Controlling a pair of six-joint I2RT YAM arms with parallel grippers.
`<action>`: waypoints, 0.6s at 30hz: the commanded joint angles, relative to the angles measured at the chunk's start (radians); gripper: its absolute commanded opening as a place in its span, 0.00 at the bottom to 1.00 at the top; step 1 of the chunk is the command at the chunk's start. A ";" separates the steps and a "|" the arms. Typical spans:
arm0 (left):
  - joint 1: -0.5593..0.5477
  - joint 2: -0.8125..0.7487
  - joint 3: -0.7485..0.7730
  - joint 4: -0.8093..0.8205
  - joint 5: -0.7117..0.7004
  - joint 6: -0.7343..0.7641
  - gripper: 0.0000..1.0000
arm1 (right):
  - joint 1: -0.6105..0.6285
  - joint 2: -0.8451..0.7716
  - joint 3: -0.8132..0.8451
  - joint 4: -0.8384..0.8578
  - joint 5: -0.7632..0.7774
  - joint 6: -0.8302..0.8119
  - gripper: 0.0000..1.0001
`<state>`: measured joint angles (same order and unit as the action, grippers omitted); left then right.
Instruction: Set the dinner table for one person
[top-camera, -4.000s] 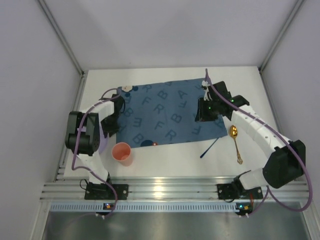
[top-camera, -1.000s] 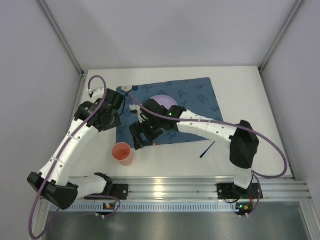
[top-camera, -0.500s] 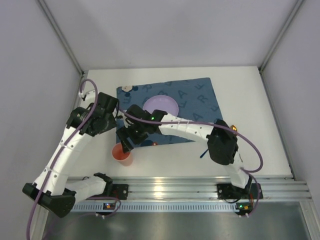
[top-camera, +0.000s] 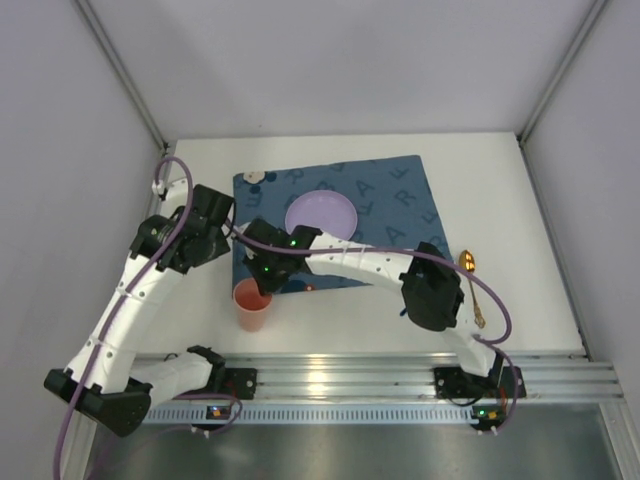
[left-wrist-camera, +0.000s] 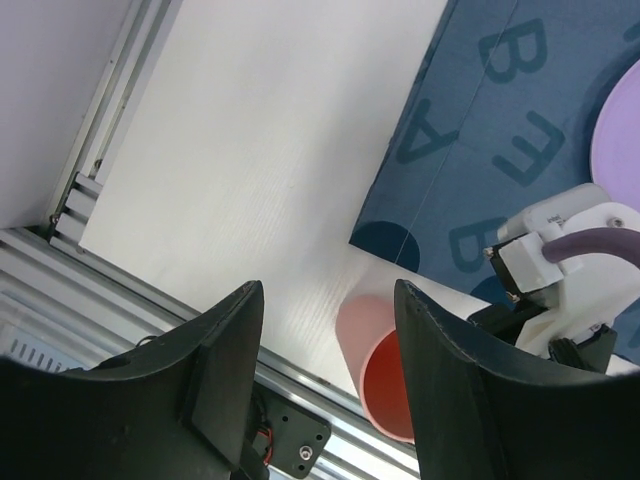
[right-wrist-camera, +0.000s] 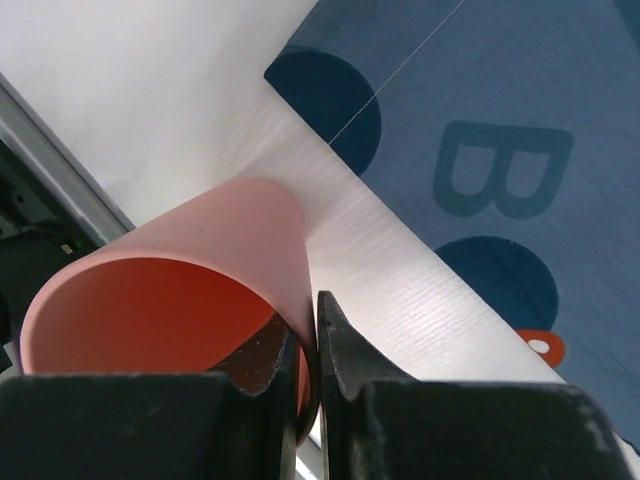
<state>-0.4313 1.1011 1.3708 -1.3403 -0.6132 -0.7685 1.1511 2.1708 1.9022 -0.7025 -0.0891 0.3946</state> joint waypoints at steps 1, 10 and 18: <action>0.009 -0.029 0.024 -0.145 -0.042 0.015 0.60 | -0.007 -0.014 0.077 -0.025 0.068 -0.013 0.00; 0.014 -0.041 -0.030 -0.057 -0.022 0.080 0.60 | -0.276 -0.181 0.147 -0.104 0.138 -0.022 0.00; 0.017 -0.064 -0.065 0.081 0.088 0.155 0.58 | -0.639 -0.125 0.331 -0.235 0.275 0.010 0.00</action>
<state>-0.4210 1.0687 1.3117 -1.3300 -0.5823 -0.6670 0.5900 2.0804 2.1571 -0.8715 0.1143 0.3771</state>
